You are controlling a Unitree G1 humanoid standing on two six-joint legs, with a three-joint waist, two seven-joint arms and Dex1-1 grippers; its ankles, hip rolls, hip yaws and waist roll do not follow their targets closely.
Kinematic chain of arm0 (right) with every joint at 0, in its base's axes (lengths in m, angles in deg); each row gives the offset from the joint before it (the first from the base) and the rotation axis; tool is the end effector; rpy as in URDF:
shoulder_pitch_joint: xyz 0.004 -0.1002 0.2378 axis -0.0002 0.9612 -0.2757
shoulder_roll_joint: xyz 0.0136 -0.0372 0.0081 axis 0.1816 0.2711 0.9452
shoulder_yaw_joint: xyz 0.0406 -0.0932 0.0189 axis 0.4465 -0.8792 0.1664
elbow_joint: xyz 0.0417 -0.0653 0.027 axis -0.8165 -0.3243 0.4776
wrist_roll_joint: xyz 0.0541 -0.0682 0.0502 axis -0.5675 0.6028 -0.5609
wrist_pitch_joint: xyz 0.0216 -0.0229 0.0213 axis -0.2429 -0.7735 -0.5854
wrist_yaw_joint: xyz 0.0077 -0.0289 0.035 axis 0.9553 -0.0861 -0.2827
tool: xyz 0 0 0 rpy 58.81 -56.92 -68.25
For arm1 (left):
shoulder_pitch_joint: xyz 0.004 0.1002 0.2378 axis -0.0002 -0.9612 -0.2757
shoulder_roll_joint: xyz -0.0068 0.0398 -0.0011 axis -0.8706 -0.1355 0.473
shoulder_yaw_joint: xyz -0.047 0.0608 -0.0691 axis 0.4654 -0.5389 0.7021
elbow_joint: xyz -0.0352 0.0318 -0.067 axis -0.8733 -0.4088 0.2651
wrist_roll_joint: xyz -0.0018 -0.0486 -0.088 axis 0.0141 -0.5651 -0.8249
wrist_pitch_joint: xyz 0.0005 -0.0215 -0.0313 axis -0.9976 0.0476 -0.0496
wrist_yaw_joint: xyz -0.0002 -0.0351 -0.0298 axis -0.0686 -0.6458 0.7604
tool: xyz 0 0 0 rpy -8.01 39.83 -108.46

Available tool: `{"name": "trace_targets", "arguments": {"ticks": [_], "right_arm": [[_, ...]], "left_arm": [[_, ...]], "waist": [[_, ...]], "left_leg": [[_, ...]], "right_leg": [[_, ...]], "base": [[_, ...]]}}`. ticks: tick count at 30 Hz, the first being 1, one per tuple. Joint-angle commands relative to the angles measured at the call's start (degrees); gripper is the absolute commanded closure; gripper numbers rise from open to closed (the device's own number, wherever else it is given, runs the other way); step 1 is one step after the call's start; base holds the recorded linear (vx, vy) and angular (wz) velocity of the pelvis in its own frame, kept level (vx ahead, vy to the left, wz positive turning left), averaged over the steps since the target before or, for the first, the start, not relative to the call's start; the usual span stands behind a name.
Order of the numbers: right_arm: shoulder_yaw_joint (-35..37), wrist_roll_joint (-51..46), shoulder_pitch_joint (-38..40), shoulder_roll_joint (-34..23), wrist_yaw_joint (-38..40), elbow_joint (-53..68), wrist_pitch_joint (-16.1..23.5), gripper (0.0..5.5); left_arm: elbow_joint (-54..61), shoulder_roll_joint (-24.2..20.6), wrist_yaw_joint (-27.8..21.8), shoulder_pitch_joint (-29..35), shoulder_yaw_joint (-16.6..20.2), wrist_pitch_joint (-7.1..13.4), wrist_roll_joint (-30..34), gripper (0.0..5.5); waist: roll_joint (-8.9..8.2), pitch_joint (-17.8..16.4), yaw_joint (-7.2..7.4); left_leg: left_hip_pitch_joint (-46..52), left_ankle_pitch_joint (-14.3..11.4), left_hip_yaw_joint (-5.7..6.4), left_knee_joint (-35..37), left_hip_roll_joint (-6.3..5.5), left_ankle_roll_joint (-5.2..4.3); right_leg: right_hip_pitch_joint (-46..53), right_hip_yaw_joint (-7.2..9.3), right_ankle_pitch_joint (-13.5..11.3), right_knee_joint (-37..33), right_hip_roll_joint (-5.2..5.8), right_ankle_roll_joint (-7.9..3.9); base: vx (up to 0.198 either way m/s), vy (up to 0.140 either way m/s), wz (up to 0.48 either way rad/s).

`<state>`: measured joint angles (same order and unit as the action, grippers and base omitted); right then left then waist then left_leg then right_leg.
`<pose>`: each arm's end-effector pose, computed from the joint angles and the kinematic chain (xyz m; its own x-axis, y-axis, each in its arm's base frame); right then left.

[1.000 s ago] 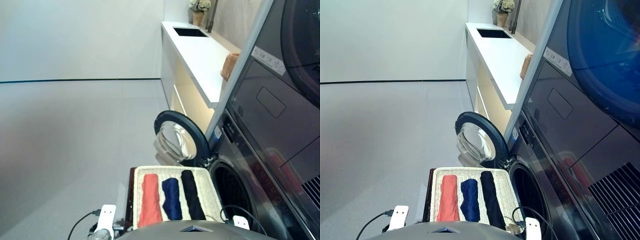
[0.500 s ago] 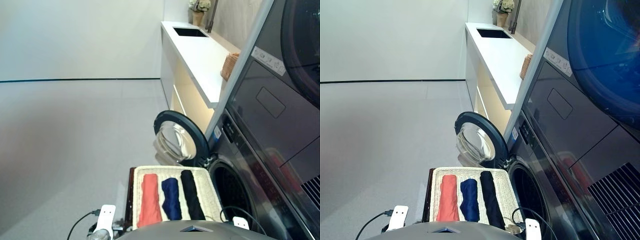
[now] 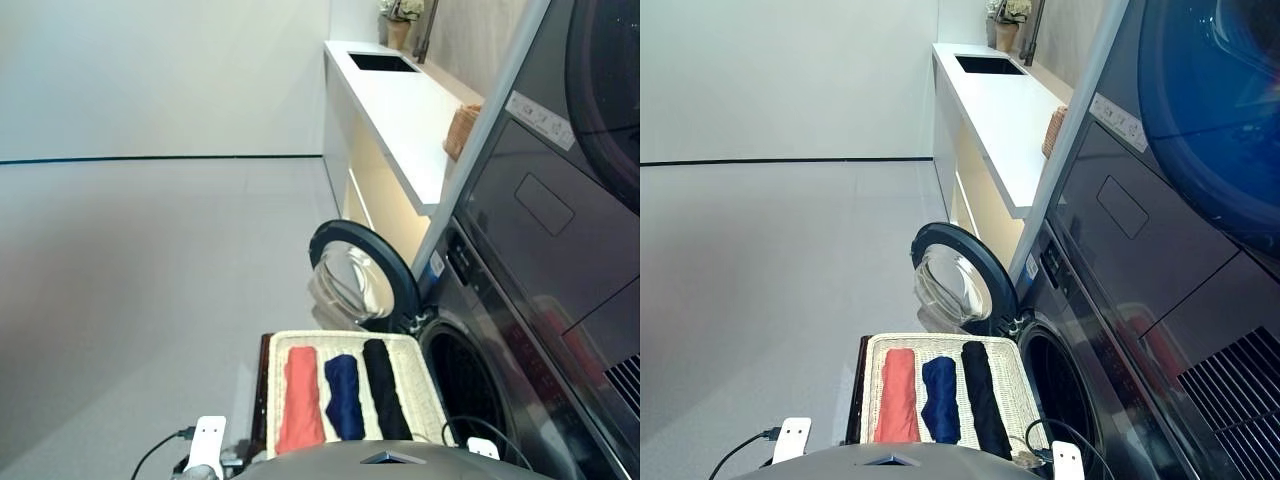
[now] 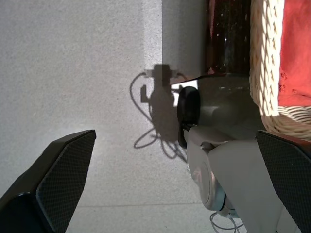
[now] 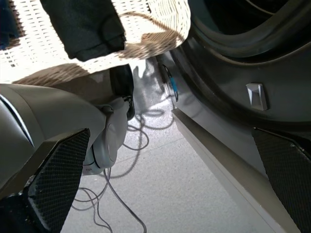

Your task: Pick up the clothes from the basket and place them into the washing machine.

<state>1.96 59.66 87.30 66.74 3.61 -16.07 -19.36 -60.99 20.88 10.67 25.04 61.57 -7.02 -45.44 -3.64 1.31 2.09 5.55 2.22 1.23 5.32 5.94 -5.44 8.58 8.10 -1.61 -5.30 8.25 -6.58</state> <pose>0.0035 -0.2195 -0.1239 0.2074 -0.1085 -0.9722 0.1674 0.9831 -0.0740 0.0297 0.2307 -0.1199 0.2974 0.1539 -0.9423 -0.0496 0.9881 0.1457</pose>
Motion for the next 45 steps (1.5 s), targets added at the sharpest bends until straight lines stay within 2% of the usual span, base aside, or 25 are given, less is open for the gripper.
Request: {"name": "trace_targets", "arguments": {"ticks": [1,5,9,11,15,17,20,22,24,27,33,35,41,45], "right_arm": [[2.6,1.1,-6.7,-2.0,1.5,-1.1,1.4,0.00],[1.5,2.7,-7.1,-2.3,4.1,2.6,2.8,0.00],[-0.3,3.8,-6.2,-2.4,5.2,10.4,3.7,0.00],[-1.4,4.9,-5.6,-3.2,5.1,16.2,3.7,0.00],[-1.7,3.6,-5.2,-3.7,5.3,23.8,3.6,0.00],[-2.2,2.2,-5.0,-4.7,5.4,31.9,3.8,0.00],[-2.9,-0.6,-5.8,-6.2,6.6,44.3,4.8,0.00],[-3.3,-0.5,-6.1,-6.8,6.9,47.5,5.0,0.00],[-3.4,-1.2,-7.2,-8.1,8.1,58.5,5.9,0.00],[-4.2,-0.6,-10.1,-8.6,10.3,64.5,7.0,0.00],[-7.0,0.5,-17.1,-7.7,14.6,75.6,8.8,0.00],[-8.3,1.2,-19.3,-7.6,15.7,79.0,9.5,0.00],[-11.9,2.6,-26.2,-7.1,17.6,82.7,9.9,0.00],[-13.5,3.8,-30.7,-6.1,19.2,84.5,10.0,0.00]], "left_arm": [[-0.7,3.7,1.0,5.0,-1.0,1.3,-1.3,0.00],[3.6,3.8,3.5,5.0,-2.2,2.7,-1.0,0.00],[15.9,3.2,4.1,3.7,-5.5,3.9,-1.1,0.00],[25.3,2.1,3.2,2.4,-6.8,3.8,-2.6,0.00],[34.5,1.3,2.7,2.3,-8.3,3.8,-5.6,0.00],[38.7,0.8,3.1,2.9,-8.9,3.7,-7.2,0.00],[43.7,0.0,5.2,5.9,-10.5,3.8,-9.1,0.00],[45.1,-0.3,5.9,6.9,-11.2,3.5,-9.0,0.00],[50.6,-1.3,7.9,9.3,-12.7,3.4,-10.3,0.00],[52.5,-1.1,10.3,12.9,-14.6,3.6,-10.6,0.00],[52.6,0.6,16.4,20.6,-17.7,3.7,-7.9,0.00],[50.7,2.1,18.9,22.8,-18.4,3.7,-7.7,0.00],[47.6,4.4,22.2,27.5,-19.6,4.1,-7.6,0.00],[47.3,5.1,24.1,29.7,-19.8,3.9,-8.1,0.00]], "waist": [[3.44,-5.7,-2.07],[3.68,-6.6,-2.11],[3.88,-7.7,-1.95],[4.08,-8.7,-1.91],[4.19,-10.1,-1.73],[4.20,-11.4,-1.46],[3.78,-15.1,-0.95],[3.67,-16.1,-0.91],[3.58,-18.7,-0.54],[3.47,-20.6,-0.49],[2.65,-24.6,0.07],[2.41,-25.9,0.20],[2.08,-28.9,0.52],[2.06,-31.1,0.57]], "left_leg": [[3.8,-3.5,-4.26,-0.3,-1.65,0.43],[3.7,-3.4,-4.24,-0.3,-1.61,0.53],[3.6,-3.0,-4.16,-0.3,-1.54,0.55],[3.1,-2.5,-4.22,-0.3,-1.46,0.59],[2.1,-2.4,-4.30,-1.2,-1.46,0.63],[0.5,-2.8,-4.33,-3.1,-1.51,0.64],[-4.3,-3.6,-4.31,-9.0,-1.61,0.34],[-6.0,-3.9,-4.40,-10.5,-1.45,0.27],[-8.9,-4.1,-4.38,-12.4,-1.33,0.41],[-12.1,-4.5,-4.52,-14.5,-1.28,0.75],[-19.7,-6.0,-4.05,-21.0,-0.98,0.84],[-22.2,-6.3,-3.78,-23.2,-1.05,0.91],[-29.0,-6.3,-3.07,-27.2,-0.51,1.04],[-33.4,-6.3,-2.69,-30.0,-0.54,1.19]], "right_leg": [[1.4,3.27,0.4,0.9,0.92,-2.02],[1.1,3.03,0.5,1.5,0.91,-1.98],[0.6,2.93,0.8,2.3,0.82,-1.96],[-0.2,2.81,1.0,3.1,0.84,-2.01],[-1.3,2.52,1.1,3.8,0.93,-2.02],[-2.3,2.07,1.1,4.5,1.16,-1.95],[-5.7,0.99,1.1,7.1,1.41,-1.52],[-7.3,0.58,1.3,8.3,1.34,-1.39],[-11.7,-0.34,1.7,11.8,0.96,-1.29],[-16.7,-1.73,2.1,15.6,0.82,-1.39],[-25.0,-2.86,3.1,24.3,1.62,-1.72],[-27.7,-3.57,3.4,26.3,1.37,-1.45],[-34.4,-4.03,4.1,30.5,0.94,-0.68],[-38.7,-4.51,4.3,33.2,0.71,-0.26]], "base": [[0.000,0.000,0.000],[0.000,0.000,0.000],[0.000,0.000,0.000],[0.000,0.000,0.000],[-0.014,0.001,0.002],[-0.092,0.003,-0.005],[-0.172,-0.018,-0.020],[-0.148,-0.017,-0.007],[-0.158,0.004,-0.024],[-0.139,0.019,-0.067],[-0.135,0.003,-0.051],[-0.132,-0.025,0.006],[-0.124,-0.028,-0.031],[-0.110,-0.018,-0.020]]}}
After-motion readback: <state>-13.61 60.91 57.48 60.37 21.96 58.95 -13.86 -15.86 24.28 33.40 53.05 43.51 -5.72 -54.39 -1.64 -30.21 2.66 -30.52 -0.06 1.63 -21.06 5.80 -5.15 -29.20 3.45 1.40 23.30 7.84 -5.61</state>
